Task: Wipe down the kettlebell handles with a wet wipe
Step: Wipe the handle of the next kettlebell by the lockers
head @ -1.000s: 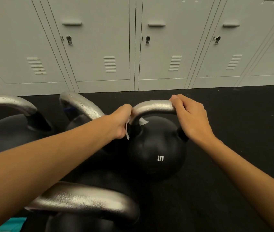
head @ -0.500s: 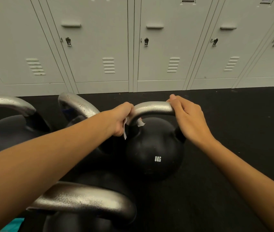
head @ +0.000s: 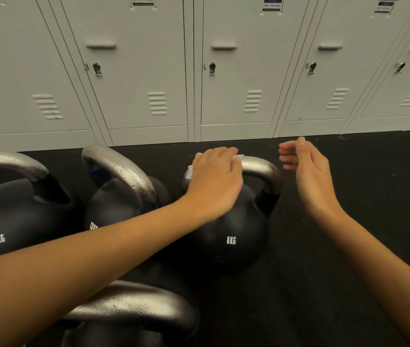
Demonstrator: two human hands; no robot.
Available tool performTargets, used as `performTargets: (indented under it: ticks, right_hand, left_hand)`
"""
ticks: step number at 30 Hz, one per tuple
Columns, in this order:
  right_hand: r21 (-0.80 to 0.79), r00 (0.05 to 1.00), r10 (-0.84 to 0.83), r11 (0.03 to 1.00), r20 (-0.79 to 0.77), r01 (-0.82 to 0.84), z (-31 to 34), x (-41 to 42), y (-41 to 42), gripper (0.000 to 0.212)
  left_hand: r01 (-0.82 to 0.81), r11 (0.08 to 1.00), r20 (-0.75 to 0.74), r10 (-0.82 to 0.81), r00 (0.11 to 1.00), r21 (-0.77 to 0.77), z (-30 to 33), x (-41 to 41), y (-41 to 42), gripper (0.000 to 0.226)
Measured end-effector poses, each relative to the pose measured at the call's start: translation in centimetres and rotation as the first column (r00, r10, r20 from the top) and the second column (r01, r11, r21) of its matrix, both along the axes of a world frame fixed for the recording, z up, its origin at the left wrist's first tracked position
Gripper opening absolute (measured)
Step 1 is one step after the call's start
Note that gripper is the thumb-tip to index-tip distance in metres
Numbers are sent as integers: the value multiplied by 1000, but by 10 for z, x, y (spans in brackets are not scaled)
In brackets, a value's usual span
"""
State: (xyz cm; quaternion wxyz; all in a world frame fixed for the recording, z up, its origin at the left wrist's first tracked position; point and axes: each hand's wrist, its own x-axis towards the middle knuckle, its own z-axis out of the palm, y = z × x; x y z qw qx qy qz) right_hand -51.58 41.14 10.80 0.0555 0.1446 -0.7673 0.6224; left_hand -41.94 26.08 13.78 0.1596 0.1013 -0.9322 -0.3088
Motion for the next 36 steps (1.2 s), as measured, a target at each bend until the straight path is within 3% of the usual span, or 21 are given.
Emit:
performTargets:
  ticks: [4, 8, 12, 17, 21, 27, 32, 36]
  right_hand:
    - [-85, 999, 17, 996, -27, -19, 6, -3, 0, 36]
    - [-95, 999, 39, 995, -26, -41, 7, -4, 5, 36]
    - [-25, 998, 62, 998, -15, -62, -6, -1, 7, 37]
    - [30, 997, 66, 997, 30, -67, -13, 2, 7, 36]
    - [19, 999, 49, 999, 2, -49, -9, 1, 6, 35]
    - [22, 989, 62, 998, -133, -60, 7, 13, 4, 31]
    - [29, 960, 117, 993, -255, -114, 11, 30, 0, 14]
    - [173, 890, 265, 961, -372, -213, 8, 36, -16, 22]
  left_hand:
    - [157, 922, 34, -155, 987, -355, -7, -8, 15, 49]
    - [295, 799, 66, -307, 949, -524, -8, -10, 14, 63]
    - [328, 782, 0, -387, 922, -530, -20, -1, -20, 79]
    - [253, 936, -105, -285, 953, -244, -25, 22, -57, 51]
    - [222, 906, -117, -280, 953, -361, -10, 17, -59, 49]
    - [289, 838, 37, -307, 951, -464, 14, -10, -34, 53]
    - [292, 902, 37, -295, 955, -318, 14, -24, -14, 64]
    - [223, 954, 34, -221, 975, -198, 7, -13, -23, 66]
